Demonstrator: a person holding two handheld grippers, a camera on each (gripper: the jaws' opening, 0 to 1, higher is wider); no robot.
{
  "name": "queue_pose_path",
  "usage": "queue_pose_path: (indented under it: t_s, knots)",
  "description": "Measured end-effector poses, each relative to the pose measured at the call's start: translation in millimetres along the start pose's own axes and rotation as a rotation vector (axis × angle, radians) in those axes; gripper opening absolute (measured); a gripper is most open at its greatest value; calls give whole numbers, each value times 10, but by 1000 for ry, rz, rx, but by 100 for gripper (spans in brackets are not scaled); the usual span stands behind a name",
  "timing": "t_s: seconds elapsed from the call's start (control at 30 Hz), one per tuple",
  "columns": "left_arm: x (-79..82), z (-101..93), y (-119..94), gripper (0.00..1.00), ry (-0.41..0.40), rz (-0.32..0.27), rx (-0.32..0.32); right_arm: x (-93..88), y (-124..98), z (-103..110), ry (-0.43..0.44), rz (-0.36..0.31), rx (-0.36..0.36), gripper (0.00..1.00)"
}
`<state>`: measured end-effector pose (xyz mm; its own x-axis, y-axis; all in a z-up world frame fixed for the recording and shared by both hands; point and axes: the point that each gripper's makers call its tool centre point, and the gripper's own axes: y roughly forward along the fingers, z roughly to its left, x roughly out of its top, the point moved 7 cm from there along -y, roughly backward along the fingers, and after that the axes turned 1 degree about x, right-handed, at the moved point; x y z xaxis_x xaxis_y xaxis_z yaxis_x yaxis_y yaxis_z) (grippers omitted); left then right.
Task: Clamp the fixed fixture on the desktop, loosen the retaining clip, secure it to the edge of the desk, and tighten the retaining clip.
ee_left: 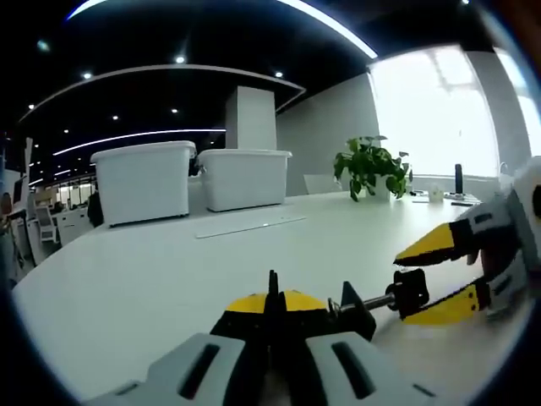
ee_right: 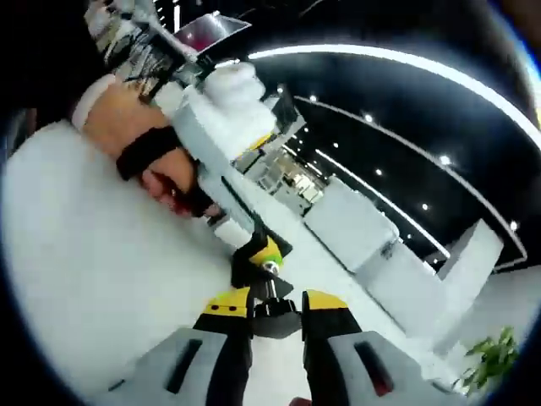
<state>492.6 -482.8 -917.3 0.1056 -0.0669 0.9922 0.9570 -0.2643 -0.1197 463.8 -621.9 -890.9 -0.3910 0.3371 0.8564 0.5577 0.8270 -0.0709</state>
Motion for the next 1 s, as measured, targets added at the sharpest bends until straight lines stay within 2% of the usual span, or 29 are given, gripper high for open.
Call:
queue_pose_path:
  t_s: [0.03,0.07,0.1,0.17,0.23,0.33,0.37,0.4,0.5,0.6,0.73,0.77,0.87,1.0]
  knots:
    - [1,-1,0,4,-1,0,-1,27,-11,-77,126,-23,-13,24]
    - [1,0,0,4,-1,0,-1,16,-13,-137,260,-10,-14,28]
    - [1,-1,0,4,0,0,-1,-33,-10,-173,359,23,8,33]
    - [1,0,-1,4,1,0,-1,-114,15,-180,525,27,54,38]
    - [1,1,-1,4,3,-1,-2,-270,32,-205,607,76,44,37]
    - [1,1,0,4,1,-1,-2,-376,58,-227,757,86,52,35]
    - [1,0,0,4,2,-1,-2,-393,62,-235,793,89,48,32]
    - [1,0,2,4,2,-1,-2,-381,59,-219,865,81,58,27]
    - [1,-4,4,4,2,0,-3,-396,76,-228,932,87,77,21]
    - [1,0,3,4,-2,0,-2,-385,81,-204,946,94,82,20]
    - [1,-1,4,4,-1,0,-1,-341,72,-179,874,83,77,18]
    - [1,-3,3,4,-1,0,-1,-326,70,-179,828,80,71,18]
    - [3,-5,4,4,-2,-1,-1,-252,51,-107,582,58,59,18]
    - [10,-15,-3,4,12,-6,5,-251,52,-87,466,50,46,18]
